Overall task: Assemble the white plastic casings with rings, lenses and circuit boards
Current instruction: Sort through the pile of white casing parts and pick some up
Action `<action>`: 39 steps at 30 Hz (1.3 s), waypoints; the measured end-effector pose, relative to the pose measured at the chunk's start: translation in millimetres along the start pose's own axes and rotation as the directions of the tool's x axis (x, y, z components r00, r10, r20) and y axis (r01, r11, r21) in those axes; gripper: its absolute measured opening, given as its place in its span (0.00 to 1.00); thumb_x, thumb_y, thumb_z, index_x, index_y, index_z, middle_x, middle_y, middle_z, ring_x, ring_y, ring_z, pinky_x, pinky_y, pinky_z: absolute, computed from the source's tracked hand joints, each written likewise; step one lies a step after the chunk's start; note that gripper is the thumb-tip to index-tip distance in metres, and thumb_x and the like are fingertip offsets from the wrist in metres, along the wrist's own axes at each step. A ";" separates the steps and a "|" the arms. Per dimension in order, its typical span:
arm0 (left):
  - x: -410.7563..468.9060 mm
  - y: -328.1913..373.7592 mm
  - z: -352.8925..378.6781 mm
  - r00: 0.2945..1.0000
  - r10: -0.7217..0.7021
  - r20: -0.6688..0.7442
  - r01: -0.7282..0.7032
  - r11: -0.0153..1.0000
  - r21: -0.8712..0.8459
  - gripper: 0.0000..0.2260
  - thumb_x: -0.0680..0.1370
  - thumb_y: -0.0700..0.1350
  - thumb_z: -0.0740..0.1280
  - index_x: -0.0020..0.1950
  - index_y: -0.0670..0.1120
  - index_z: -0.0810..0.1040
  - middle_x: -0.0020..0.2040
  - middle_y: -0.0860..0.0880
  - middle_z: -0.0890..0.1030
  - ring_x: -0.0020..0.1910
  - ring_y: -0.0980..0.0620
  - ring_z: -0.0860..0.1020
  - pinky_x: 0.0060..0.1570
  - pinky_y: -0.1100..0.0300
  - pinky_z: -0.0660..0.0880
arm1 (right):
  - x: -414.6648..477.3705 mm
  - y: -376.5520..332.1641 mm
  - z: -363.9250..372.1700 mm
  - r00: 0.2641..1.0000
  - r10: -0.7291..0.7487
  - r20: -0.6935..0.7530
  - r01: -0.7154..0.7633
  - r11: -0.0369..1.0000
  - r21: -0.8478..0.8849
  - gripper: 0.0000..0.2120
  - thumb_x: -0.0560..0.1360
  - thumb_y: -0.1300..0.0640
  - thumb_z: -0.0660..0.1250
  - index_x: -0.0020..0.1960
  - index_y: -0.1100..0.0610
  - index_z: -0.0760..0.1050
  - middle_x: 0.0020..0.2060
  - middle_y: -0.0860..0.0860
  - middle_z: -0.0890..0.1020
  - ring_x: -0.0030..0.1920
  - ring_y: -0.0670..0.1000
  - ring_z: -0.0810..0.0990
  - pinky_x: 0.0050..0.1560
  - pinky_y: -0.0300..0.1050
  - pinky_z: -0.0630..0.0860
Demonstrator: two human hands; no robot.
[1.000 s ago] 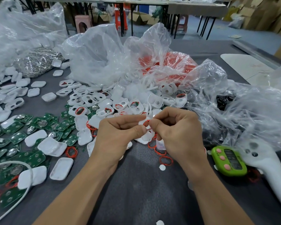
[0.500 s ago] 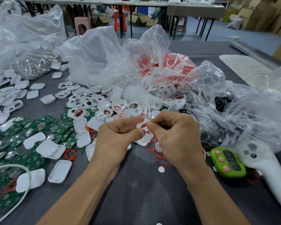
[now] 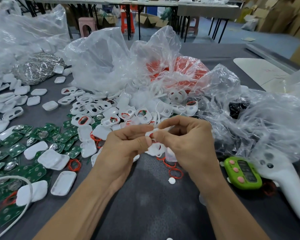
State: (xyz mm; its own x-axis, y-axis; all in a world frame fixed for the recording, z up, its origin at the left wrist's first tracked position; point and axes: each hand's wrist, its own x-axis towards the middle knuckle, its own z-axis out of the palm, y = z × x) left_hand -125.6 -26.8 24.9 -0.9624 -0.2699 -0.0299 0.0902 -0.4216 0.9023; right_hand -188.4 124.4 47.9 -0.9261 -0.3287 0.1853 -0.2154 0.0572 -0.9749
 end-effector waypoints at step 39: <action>0.7 -12.0 9.7 0.954 0.142 -0.263 -0.038 0.930 0.365 0.18 0.70 0.27 0.74 0.51 0.48 0.85 0.41 0.49 0.88 0.39 0.54 0.86 0.35 0.68 0.77 | 4.5 25.5 14.9 0.978 0.163 0.134 -0.156 0.986 -0.063 0.07 0.74 0.57 0.73 0.45 0.46 0.86 0.30 0.44 0.84 0.27 0.40 0.76 0.30 0.34 0.72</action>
State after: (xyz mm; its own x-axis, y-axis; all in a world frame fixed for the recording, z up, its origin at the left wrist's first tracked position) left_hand -129.9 -13.5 18.2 -0.8381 -0.5453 -0.0132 0.0273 -0.0662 0.9974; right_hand -193.4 110.4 22.0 -0.8990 -0.4379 0.0060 -0.0879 0.1671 -0.9820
